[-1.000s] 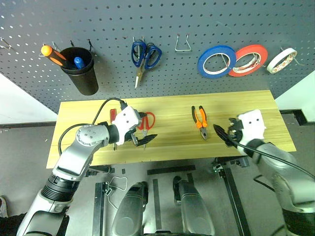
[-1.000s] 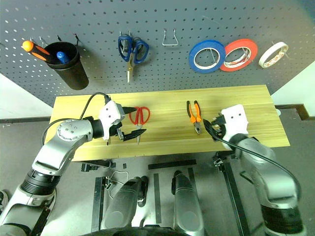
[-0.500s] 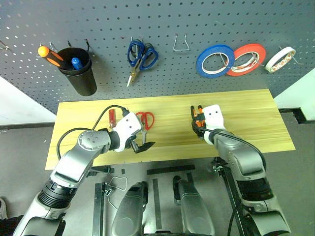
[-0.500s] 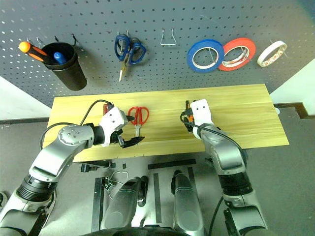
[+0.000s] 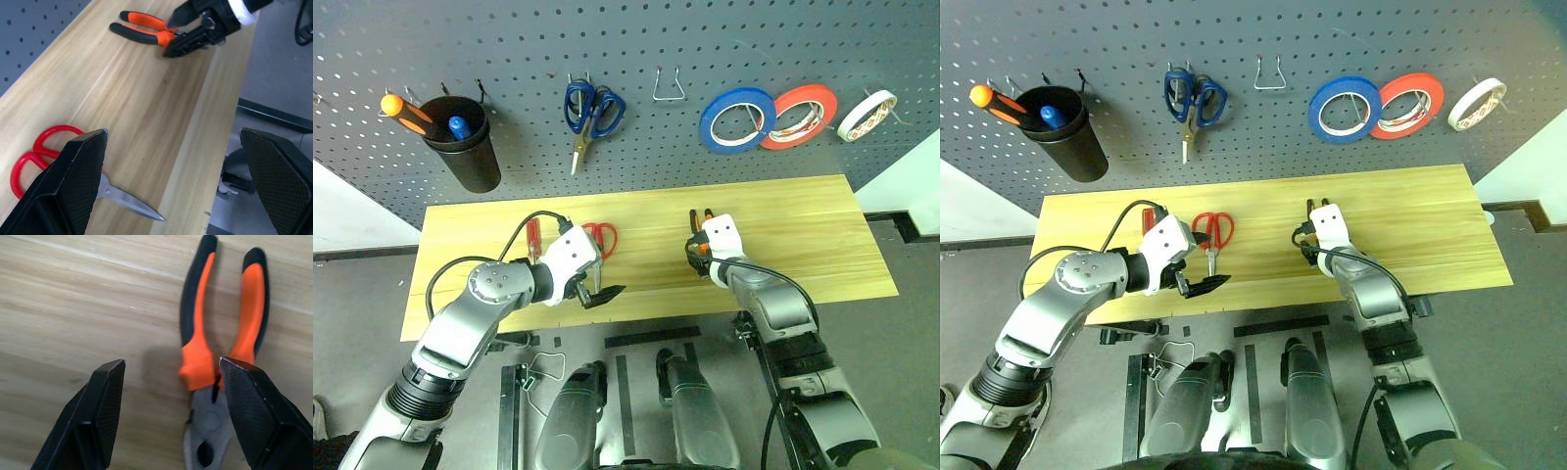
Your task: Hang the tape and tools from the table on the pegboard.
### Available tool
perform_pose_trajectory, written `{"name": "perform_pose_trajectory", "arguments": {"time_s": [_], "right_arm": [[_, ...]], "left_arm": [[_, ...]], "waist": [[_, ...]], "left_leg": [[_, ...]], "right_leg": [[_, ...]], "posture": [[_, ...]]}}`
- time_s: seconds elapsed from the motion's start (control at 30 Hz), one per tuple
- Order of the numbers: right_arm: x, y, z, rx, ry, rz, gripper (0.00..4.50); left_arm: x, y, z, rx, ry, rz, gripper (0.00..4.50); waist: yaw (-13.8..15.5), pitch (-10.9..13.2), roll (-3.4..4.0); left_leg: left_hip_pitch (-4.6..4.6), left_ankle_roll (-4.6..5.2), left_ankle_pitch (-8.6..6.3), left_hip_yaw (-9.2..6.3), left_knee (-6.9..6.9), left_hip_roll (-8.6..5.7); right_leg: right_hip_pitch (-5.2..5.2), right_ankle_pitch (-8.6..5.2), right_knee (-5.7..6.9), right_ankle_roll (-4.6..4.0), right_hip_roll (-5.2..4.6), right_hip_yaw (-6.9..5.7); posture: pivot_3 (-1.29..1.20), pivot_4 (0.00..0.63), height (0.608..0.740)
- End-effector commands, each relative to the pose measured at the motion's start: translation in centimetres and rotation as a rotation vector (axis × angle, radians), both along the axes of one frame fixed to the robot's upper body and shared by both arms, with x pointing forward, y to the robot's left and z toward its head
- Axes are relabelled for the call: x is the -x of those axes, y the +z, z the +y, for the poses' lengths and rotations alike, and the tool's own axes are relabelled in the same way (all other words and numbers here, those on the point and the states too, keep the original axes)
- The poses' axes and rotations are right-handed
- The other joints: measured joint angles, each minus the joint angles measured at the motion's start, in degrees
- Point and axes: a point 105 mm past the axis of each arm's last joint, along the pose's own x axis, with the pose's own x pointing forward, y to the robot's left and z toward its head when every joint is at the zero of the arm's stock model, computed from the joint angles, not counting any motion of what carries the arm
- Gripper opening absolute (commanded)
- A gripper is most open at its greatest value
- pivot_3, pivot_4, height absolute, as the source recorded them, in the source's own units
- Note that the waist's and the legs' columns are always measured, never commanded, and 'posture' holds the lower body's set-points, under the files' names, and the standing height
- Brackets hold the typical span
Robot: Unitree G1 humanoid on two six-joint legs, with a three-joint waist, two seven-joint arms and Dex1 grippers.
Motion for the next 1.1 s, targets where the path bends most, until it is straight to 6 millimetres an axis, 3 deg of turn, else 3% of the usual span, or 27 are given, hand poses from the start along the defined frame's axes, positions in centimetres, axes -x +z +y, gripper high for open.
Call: {"name": "perform_pose_trajectory", "arguments": {"time_s": [0.03, 0.13, 0.17, 0.6, 0.87, 1.1], "right_arm": [[-0.8, 1.2, -0.6, 0.002, -0.004, -0.044, 3.57], [-0.8, 2.2, -0.7, -0.004, 0.015, -0.067, 4.41], [-0.8, 2.3, -0.8, 0.001, 0.016, -0.069, 4.47], [-1.1, 1.5, -1.4, 0.026, 0.014, -0.044, 4.47], [-4.2, 1.9, -3.6, 0.06, -0.019, -0.042, 4.47], [-5.2, 2.2, -4.7, 0.081, -0.047, -0.042, 4.47]], "left_arm": [[0.6, 0.9, -0.3, 0.012, -0.02, -0.033, 4.5], [0.6, 0.8, -0.1, 0.009, -0.015, -0.028, 4.5], [0.6, 0.8, 0.0, 0.008, -0.013, -0.027, 4.5], [0.7, 1.1, -0.3, 0.014, -0.023, -0.031, 4.5], [1.0, 1.1, -0.2, 0.009, -0.023, -0.024, 4.5], [1.1, 1.2, 0.0, 0.006, -0.013, -0.029, 4.5]], "waist": [[0.0, 0.0, 0.01], [0.0, 0.0, 0.02], [0.1, 0.0, 0.02], [0.1, 0.1, 0.01], [0.0, 1.0, 0.0], [0.2, 1.0, -0.01]], "left_leg": [[0.0, 0.0, 0.0, 0.0, 0.0, 0.0], [-0.01, 0.01, -0.01, 0.0, -0.04, 0.0], [-0.01, 0.02, -0.01, 0.0, -0.07, 0.0], [-0.01, 0.0, 0.0, 0.0, -0.67, 0.0], [-0.01, -0.01, 0.01, 0.03, -0.7, 0.0], [-0.09, 0.04, -0.02, 0.04, -0.74, 0.0]], "right_leg": [[0.0, 0.0, -0.01, 0.0, 0.0, 0.0], [0.0, 0.0, -0.07, 0.0, -0.01, 0.0], [0.01, 0.0, -0.11, 0.0, -0.01, 0.0], [-0.09, -0.01, -0.49, -0.01, -0.03, 0.01], [-0.13, -0.01, -0.48, -0.01, -0.03, 0.03], [-0.13, -0.01, -0.55, -0.01, -0.05, 0.02]], "posture": [[0.08, 0.395, 0.74], [0.08, 0.395, 0.74], [0.08, 0.395, 0.74], [0.08, 0.408, 0.74], [0.09, 0.417, 0.74], [0.09, 0.412, 0.74]]}}
